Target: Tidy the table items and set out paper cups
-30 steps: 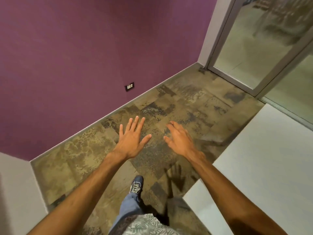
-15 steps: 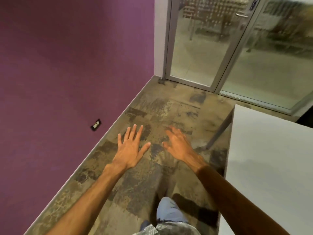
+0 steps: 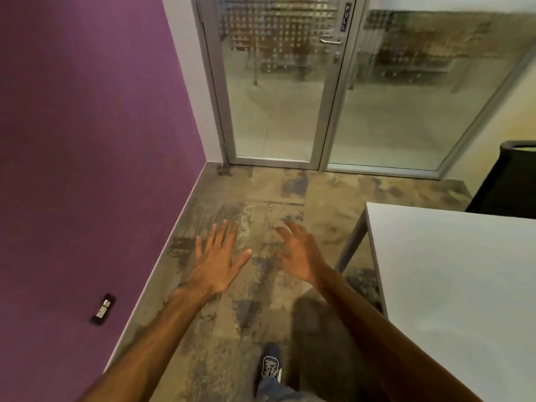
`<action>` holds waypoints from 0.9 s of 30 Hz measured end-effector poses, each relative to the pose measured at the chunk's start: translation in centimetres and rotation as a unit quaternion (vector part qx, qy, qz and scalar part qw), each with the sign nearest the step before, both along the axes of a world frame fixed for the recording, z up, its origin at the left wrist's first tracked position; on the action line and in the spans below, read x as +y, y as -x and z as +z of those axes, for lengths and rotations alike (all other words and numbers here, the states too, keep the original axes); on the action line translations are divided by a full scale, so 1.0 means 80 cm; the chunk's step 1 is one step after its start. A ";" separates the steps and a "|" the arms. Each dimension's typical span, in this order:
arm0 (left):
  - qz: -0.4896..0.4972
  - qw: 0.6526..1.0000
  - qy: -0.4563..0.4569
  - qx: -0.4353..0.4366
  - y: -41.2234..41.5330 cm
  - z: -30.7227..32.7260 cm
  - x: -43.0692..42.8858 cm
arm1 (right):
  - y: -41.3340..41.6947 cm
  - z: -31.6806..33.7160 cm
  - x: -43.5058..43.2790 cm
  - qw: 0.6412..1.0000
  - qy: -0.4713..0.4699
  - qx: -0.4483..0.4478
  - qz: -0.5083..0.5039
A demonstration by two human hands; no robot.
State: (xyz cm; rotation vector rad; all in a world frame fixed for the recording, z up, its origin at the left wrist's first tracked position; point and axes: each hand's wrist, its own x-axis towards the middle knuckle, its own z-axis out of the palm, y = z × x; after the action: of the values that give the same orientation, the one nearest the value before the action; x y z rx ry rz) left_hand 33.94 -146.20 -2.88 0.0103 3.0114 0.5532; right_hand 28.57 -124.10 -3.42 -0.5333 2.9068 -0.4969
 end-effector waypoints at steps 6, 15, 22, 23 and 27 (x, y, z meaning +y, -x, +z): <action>-0.042 0.999 -0.003 -0.008 0.149 0.024 0.023 | 0.120 0.015 0.024 0.999 0.011 -0.011 -0.050; -0.121 0.993 -0.001 0.005 0.350 0.023 0.059 | 0.269 0.019 0.069 0.991 0.030 -0.001 -0.132; -0.197 0.980 0.011 0.018 0.543 0.012 0.088 | 0.424 0.003 0.100 0.980 0.010 0.006 -0.200; -0.209 0.978 0.011 0.018 0.572 0.014 0.092 | 0.447 0.004 0.105 0.977 0.006 0.006 -0.212; -0.261 0.965 -0.011 0.018 0.685 0.026 0.104 | 0.531 0.013 0.127 0.967 -0.005 0.006 -0.254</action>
State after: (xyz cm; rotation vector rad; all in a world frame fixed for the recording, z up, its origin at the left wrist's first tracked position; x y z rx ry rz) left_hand -20.89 -137.85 -0.76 0.7920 2.8510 0.5254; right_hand -13.92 -113.95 -2.35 0.2279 3.0412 -0.5340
